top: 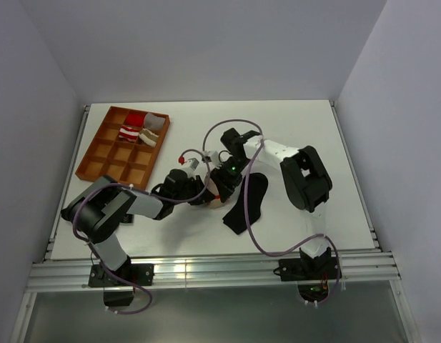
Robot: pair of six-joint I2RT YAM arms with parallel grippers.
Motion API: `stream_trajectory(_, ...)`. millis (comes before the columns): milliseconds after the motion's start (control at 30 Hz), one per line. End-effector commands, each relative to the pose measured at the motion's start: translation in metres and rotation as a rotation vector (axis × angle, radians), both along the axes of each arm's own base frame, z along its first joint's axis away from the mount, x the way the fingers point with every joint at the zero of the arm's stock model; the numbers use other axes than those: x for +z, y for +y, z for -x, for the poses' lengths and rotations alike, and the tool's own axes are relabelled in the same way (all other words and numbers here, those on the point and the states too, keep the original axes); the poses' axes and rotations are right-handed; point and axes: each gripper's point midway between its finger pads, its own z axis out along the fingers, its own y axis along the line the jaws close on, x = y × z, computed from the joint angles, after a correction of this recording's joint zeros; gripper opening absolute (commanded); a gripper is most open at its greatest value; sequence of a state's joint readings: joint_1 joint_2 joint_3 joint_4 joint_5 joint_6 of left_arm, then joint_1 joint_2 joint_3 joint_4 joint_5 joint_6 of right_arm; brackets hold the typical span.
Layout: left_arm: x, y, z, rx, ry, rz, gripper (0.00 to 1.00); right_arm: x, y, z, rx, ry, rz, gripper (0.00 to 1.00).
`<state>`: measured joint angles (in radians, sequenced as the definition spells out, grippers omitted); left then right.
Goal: Roll the socks
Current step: Roll the sock at the center of the board, then move the sock to the center of the board.
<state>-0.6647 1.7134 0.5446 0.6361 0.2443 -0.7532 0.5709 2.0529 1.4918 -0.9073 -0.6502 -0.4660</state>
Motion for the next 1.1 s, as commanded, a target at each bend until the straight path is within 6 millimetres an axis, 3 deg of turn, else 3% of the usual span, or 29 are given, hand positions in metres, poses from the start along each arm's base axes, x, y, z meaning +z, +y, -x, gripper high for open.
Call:
stream_trajectory(0,-0.047,0.025,0.017,0.036,0.127,-0.164,0.0,0.032,-0.006,-0.013,-0.026,-0.102,-0.066,0.62)
stream_trajectory(167,-0.047,0.024,0.015,0.034,0.131,-0.177,0.0,0.037,-0.028,-0.008,-0.072,-0.12,-0.052,0.61)
stream_trajectory(300,-0.044,0.023,0.013,0.03,0.124,-0.175,0.0,0.027,-0.049,0.0,-0.112,-0.121,0.001,0.58)
stream_trajectory(433,-0.041,0.023,0.014,0.024,0.12,-0.179,0.0,0.001,-0.072,0.015,-0.14,-0.101,0.082,0.53)
stream_trajectory(567,-0.038,0.023,0.012,0.021,0.117,-0.187,0.0,-0.016,-0.086,0.012,-0.183,-0.109,0.148,0.5)
stream_trajectory(900,-0.032,0.023,0.013,0.003,0.115,-0.2,0.0,-0.035,-0.133,-0.027,-0.29,-0.213,0.32,0.49)
stream_trajectory(1067,-0.032,0.024,0.015,-0.013,0.121,-0.22,0.0,-0.033,-0.161,-0.061,-0.325,-0.317,0.397,0.48)
